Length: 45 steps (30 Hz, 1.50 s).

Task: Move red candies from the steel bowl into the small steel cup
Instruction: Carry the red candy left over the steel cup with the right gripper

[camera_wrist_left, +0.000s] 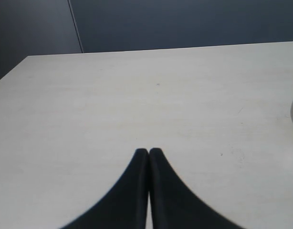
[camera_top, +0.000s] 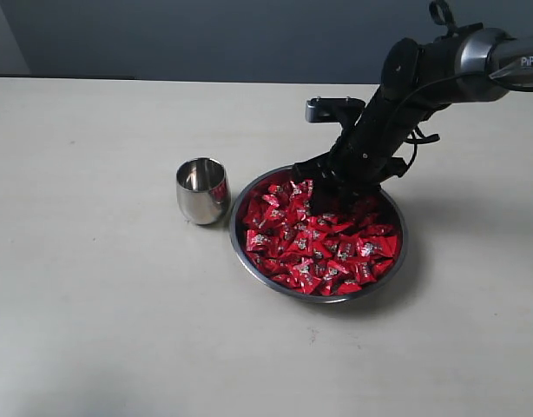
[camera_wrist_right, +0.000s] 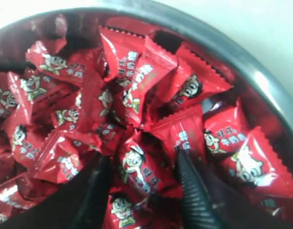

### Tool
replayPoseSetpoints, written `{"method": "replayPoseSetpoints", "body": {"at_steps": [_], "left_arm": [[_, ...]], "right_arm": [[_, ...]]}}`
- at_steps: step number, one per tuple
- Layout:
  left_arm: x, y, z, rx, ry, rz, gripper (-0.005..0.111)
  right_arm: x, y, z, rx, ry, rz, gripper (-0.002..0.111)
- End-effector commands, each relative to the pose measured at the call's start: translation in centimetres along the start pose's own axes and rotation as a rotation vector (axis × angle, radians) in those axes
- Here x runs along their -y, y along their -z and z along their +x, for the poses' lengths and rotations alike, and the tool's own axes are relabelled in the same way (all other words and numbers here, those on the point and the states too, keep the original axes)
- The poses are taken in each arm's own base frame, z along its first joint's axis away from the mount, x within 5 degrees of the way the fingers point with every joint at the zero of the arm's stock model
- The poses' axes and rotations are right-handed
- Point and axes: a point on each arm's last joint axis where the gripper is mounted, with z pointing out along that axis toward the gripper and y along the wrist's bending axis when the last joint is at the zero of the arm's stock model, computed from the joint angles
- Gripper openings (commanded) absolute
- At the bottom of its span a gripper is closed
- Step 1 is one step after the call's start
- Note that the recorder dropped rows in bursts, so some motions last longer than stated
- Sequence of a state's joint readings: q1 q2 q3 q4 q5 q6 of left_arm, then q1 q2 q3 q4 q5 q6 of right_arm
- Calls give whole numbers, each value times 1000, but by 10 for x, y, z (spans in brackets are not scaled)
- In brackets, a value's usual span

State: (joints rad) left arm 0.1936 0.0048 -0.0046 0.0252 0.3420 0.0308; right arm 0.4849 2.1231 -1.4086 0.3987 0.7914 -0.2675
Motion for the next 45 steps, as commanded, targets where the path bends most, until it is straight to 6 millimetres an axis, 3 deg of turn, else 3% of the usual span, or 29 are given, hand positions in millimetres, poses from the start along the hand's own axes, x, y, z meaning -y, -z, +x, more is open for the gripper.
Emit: {"method": "replayPoseSetpoints", "body": {"at_steps": [1,6,18,27,31,40,45], "left_arm": [[0,0,1,8,-2,5,0],[0,0,1,8,-2,5,0],[0,0,1,8,-2,5,0],[0,0,1,8,-2,5,0],[0,0,1,8,-2,5,0],[0,0,1,8,-2,5,0],[0,0,1,8,-2,5,0]], "right_arm": [[1,0,-1,1,6,6,22],[-1,4,-4,2,12,1,4],[-12,59,-28,103,81,53,4],[-33,80,-39,184,53,-65,4],[-55,83,-45,235,110,-119,4],[-132,85,-63,358,288,-171,4],[-150,70,-70,347,335,-181,4]]}}
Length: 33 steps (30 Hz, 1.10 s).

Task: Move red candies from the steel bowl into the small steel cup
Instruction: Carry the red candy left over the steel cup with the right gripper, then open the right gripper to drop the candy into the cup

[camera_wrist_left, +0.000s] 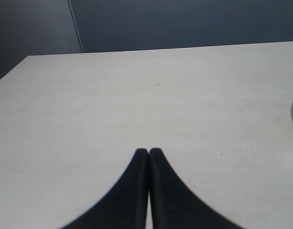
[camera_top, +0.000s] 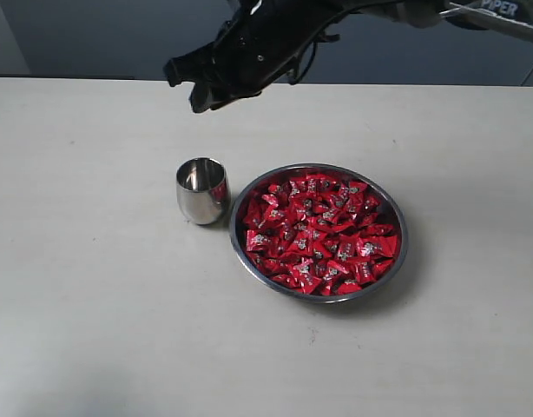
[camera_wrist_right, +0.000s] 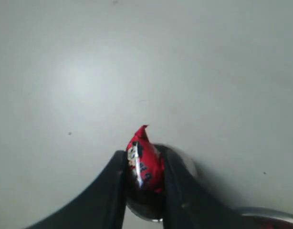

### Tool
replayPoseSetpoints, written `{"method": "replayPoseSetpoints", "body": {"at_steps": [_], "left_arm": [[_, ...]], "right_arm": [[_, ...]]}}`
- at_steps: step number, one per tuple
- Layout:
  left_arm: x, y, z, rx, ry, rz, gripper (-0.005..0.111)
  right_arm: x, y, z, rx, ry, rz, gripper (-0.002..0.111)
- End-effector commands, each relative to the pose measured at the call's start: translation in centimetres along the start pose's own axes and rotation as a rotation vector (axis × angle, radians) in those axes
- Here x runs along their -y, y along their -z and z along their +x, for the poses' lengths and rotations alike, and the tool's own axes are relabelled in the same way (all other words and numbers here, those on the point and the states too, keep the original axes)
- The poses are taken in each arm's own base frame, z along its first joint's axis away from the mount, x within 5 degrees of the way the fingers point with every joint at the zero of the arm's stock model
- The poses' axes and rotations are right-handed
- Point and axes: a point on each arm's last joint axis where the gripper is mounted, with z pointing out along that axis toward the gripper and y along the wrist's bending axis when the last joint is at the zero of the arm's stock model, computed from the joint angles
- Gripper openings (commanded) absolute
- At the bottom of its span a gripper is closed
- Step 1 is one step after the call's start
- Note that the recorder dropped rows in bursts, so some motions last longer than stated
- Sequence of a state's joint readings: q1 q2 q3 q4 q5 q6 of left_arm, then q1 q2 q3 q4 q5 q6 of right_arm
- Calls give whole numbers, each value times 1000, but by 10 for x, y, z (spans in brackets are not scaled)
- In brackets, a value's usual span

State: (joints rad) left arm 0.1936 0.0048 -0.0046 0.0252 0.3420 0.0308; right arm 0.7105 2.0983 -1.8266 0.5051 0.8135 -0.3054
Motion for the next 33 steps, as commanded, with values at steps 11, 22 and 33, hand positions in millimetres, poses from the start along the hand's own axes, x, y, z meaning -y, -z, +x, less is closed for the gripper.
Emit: {"method": "replayPoseSetpoints", "body": {"at_steps": [11,22,33], "left_arm": [[0,0,1,8,-2,5,0],[0,0,1,8,-2,5,0],[0,0,1,8,-2,5,0]], "right_arm": [[-10,-46,15,-135,34,-43,4],[-2,-65,28,-208,61,10,9],[2,-65,28,-209,64,50,39]]}}
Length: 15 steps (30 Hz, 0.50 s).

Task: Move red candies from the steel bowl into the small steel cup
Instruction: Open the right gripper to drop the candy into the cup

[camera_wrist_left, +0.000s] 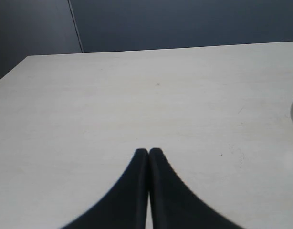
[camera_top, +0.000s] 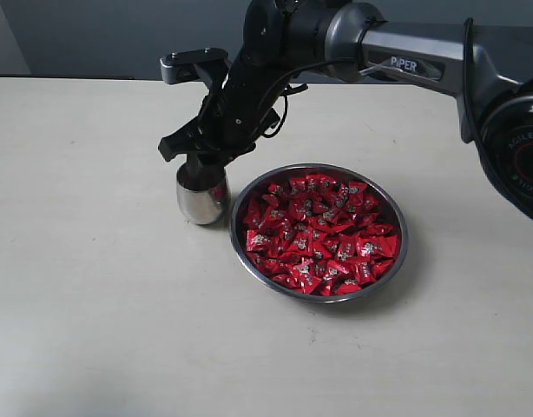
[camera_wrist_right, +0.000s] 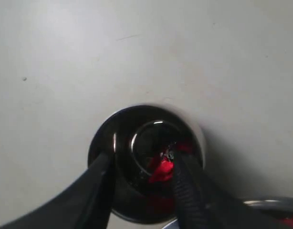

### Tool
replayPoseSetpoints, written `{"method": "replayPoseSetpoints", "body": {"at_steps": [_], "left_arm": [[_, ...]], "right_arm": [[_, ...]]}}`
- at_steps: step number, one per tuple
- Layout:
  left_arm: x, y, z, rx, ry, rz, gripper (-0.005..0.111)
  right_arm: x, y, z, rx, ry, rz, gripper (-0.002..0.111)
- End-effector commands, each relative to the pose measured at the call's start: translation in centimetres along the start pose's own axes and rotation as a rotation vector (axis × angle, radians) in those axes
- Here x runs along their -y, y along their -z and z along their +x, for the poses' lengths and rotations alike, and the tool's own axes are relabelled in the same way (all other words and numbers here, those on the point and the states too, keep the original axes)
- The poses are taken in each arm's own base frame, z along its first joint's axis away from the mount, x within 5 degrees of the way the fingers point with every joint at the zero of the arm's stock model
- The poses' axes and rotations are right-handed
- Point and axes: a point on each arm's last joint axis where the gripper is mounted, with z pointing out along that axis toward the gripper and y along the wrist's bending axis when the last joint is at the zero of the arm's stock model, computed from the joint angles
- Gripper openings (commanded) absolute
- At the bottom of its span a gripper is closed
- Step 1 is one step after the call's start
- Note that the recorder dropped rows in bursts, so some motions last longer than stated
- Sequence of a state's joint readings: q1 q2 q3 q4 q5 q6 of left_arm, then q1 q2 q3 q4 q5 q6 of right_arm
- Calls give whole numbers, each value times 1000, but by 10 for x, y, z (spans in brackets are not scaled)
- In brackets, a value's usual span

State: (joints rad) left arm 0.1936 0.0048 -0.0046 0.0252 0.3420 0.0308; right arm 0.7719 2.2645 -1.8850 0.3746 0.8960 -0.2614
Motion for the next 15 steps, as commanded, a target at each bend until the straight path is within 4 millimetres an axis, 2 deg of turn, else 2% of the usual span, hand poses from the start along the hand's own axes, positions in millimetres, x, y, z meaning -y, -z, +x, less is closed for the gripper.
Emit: {"method": "replayPoseSetpoints", "body": {"at_steps": [1,5,8,11,15], "left_arm": [[0,0,1,8,-2,5,0],[0,0,1,8,-2,5,0],[0,0,1,8,-2,5,0],[0,0,1,8,-2,5,0],[0,0,1,8,-2,5,0]], "right_arm": [[0,4,-3,17,5,8,39],[0,5,-2,9,6,6,39],[-4,16,-5,29,12,5,39],[-6,36,-12,69,47,38,39],[-4,70,-21,133,79,165,39]]}}
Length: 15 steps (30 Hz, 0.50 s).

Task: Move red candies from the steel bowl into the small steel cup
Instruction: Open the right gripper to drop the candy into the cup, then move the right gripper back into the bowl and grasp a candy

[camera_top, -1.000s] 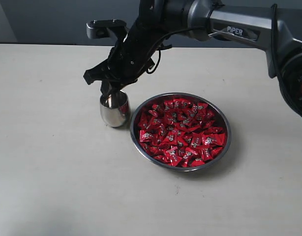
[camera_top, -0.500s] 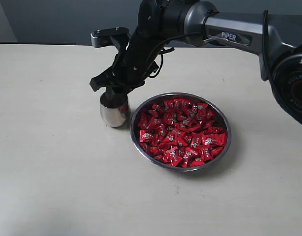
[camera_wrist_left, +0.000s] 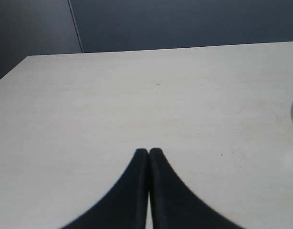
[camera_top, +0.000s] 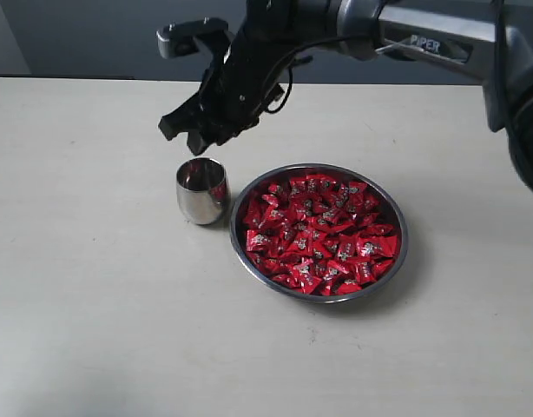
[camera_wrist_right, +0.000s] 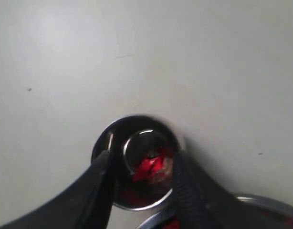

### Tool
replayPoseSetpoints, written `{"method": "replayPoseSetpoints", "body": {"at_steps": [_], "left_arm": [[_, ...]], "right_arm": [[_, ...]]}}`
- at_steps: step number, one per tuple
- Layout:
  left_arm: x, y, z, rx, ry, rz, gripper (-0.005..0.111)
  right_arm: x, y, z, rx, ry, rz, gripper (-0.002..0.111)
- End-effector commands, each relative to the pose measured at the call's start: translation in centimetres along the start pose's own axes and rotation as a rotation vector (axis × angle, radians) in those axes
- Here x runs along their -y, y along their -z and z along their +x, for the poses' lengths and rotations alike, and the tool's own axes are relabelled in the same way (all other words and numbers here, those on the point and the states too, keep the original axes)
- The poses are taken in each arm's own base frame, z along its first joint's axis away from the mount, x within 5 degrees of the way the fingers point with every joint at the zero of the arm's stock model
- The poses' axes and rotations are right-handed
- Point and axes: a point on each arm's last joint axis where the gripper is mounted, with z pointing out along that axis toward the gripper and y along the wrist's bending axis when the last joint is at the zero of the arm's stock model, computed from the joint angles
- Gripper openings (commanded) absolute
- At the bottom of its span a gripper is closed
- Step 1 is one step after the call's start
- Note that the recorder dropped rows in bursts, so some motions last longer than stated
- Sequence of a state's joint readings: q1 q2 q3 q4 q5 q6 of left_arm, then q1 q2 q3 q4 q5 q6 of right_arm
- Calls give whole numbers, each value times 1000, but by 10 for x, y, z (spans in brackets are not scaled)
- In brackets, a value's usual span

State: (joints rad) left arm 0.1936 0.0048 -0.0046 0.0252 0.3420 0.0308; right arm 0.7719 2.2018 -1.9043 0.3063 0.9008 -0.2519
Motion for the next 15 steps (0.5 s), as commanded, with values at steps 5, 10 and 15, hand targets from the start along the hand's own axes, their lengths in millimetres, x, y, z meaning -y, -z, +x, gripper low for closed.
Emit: {"method": "replayPoseSetpoints", "body": {"at_steps": [5,10,15], "left_arm": [[0,0,1,8,-2,5,0],[0,0,1,8,-2,5,0],[0,0,1,8,-2,5,0]], "right_arm": [[20,70,-17,116,15,310,39],[57,90,-8,116,-124,298,39],[88,95,24,61,-225,309,39]]}}
